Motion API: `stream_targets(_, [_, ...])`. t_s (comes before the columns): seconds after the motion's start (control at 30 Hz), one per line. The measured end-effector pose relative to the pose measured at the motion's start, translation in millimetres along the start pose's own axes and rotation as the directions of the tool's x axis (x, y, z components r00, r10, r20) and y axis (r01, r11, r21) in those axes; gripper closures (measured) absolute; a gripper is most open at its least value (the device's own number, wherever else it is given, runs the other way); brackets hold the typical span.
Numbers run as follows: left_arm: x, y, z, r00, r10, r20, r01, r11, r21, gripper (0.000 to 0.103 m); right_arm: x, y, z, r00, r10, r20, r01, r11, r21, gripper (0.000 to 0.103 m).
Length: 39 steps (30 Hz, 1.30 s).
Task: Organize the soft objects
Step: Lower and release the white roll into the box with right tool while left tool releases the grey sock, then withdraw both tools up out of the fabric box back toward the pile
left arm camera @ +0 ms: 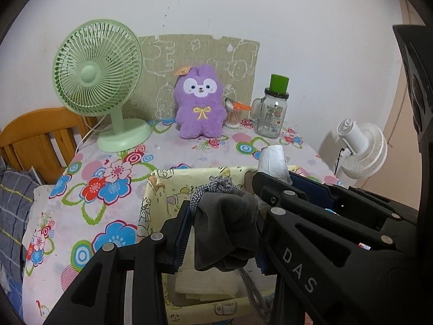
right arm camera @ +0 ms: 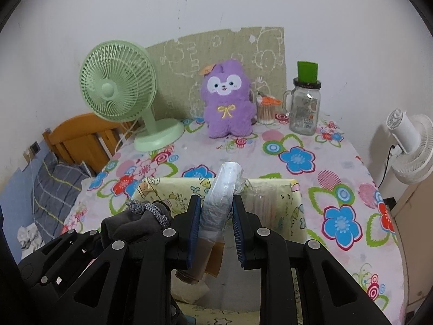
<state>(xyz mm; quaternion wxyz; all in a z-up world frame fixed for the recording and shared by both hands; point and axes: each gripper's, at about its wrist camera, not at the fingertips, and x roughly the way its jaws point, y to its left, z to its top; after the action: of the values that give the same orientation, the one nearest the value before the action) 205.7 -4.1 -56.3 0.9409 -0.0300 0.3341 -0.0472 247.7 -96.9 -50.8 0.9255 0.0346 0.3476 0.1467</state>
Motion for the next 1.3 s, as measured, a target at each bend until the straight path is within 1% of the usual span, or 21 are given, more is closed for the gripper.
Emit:
stream_targets(0.07, [5.6, 2.3, -1.5, 1.0, 0.006, -0.016, -0.006, 1.0, -0.005, 0.06, 7.0, 0.3, -0.8, 1.0, -0.001, -0.018, 0.001, 1.0, -0.005, 0.077])
stream_targets(0.1, [8.5, 3.9, -2.1, 1.0, 0.009, -0.025, -0.009, 1.0, -0.01, 0.055, 11.2, 0.6, -1.4, 1.0, -0.001, -0.027, 0.001, 1.0, -0.007, 0.077])
stream_targets(0.13, [11.0, 5.1, -2.3, 0.999, 0.014, -0.035, -0.014, 1.0, -0.014, 0.044, 13.6, 0.8, -1.9, 0.999, 0.0, -0.032, -0.001, 1.0, -0.008, 0.077])
stream_targets(0.2, [14.6, 7.2, -2.7, 0.999, 0.027, -0.046, -0.028, 0.999, -0.015, 0.035, 18.8, 1.6, -2.3, 0.999, 0.004, -0.041, -0.005, 1.0, -0.014, 0.077])
stream_targets(0.4, [24.7, 13.0, -5.1, 0.996, 0.044, -0.081, -0.046, 0.999, -0.022, 0.032, 31.7, 4.0, -3.6, 0.998, 0.013, -0.064, -0.014, 1.0, -0.025, 0.077])
stream_targets(0.6, [25.7, 12.1, -6.3, 0.996, 0.053, -0.076, -0.053, 0.999, -0.007, 0.031, 33.8, 4.1, -4.4, 0.998, 0.011, -0.062, -0.014, 0.999, -0.048, 0.077])
stream_targets(0.87, [25.5, 11.2, -6.8, 0.995, 0.054, -0.081, -0.055, 0.999, 0.0, 0.031, 32.4, 2.7, -6.4, 0.998, 0.009, -0.064, -0.012, 0.999, -0.043, 0.076])
stream_targets(0.93, [24.3, 10.8, -6.9, 0.995, 0.057, -0.081, -0.057, 0.998, 0.001, 0.029, 31.1, 2.9, -6.6, 0.998, 0.001, -0.064, -0.004, 0.999, -0.043, 0.073])
stream_targets(0.97, [23.5, 10.4, -7.0, 0.995, 0.053, -0.082, -0.054, 0.999, 0.0, 0.029, 29.7, 3.0, -6.9, 0.998, 0.0, -0.063, -0.003, 0.999, -0.044, 0.058])
stream_targets(1.0, [22.2, 10.3, -7.1, 0.996, 0.049, -0.08, -0.049, 0.999, -0.002, 0.029, 28.6, 2.7, -7.0, 0.998, 0.003, -0.062, -0.006, 0.999, -0.04, 0.042])
stream_targets(1.03, [20.3, 10.1, -7.1, 0.996, 0.048, -0.074, -0.048, 0.999, -0.003, 0.028, 26.3, 1.5, -7.6, 0.998, 0.014, -0.061, -0.016, 0.999, -0.029, 0.038])
stream_targets(1.1, [15.7, 8.6, -6.9, 0.997, 0.049, -0.063, -0.049, 0.999, 0.001, 0.027, 20.9, -0.6, -8.3, 0.998, 0.034, -0.045, -0.034, 0.999, -0.007, 0.037])
stream_targets(1.3, [2.8, 2.8, -7.7, 0.998, 0.041, -0.042, -0.041, 0.999, 0.007, 0.026, 5.4, 0.9, -8.9, 0.999, 0.016, -0.029, -0.016, 1.0, -0.011, 0.036])
